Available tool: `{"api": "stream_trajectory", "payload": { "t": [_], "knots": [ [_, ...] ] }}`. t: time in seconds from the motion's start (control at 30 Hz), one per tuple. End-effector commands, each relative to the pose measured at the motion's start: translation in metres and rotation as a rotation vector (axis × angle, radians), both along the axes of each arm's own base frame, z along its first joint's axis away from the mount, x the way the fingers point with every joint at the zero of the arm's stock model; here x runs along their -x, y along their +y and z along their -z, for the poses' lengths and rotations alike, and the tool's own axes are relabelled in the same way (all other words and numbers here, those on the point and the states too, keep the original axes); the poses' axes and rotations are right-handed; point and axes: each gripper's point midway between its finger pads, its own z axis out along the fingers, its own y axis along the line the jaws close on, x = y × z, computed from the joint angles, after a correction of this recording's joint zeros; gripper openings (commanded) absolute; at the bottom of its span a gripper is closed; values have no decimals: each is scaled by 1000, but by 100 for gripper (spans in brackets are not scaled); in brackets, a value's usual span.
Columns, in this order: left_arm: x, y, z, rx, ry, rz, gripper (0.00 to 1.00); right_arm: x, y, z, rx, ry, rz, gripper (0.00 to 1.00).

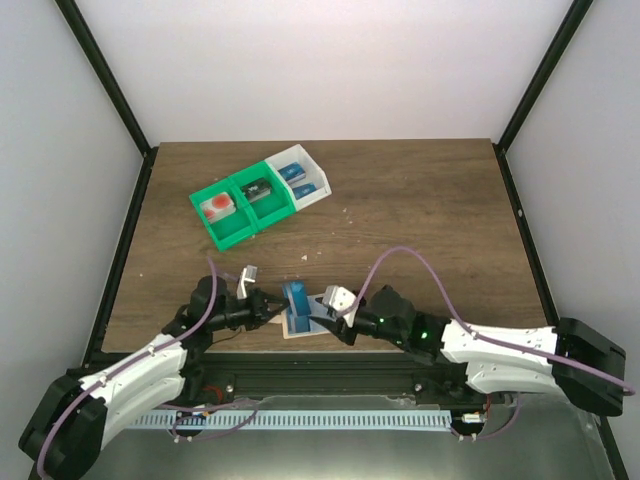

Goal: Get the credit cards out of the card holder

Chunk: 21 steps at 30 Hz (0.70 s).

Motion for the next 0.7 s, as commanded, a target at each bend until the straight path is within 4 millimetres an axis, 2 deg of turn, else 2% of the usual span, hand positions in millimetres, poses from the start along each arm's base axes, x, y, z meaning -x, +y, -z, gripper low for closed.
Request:
{"api": "stream_trajectory", "payload": {
  "t": [0.0, 0.1, 0.27, 0.43, 0.67],
  "knots": [
    [2, -3, -17, 68, 29, 5, 0, 14, -1, 4, 80, -292, -122, 45],
    [5, -5, -22, 105, 55, 15, 0, 20, -8, 16, 120, -417, -149, 46],
    [12, -9, -30, 164, 89, 47, 0, 18, -18, 18, 134, -573, -128, 45],
    [14, -10, -32, 178, 106, 58, 0, 10, -15, 9, 154, -687, -86, 45],
    [19, -11, -28, 178, 136, 79, 0, 7, -1, 10, 199, -767, -111, 45]
  ]
}}
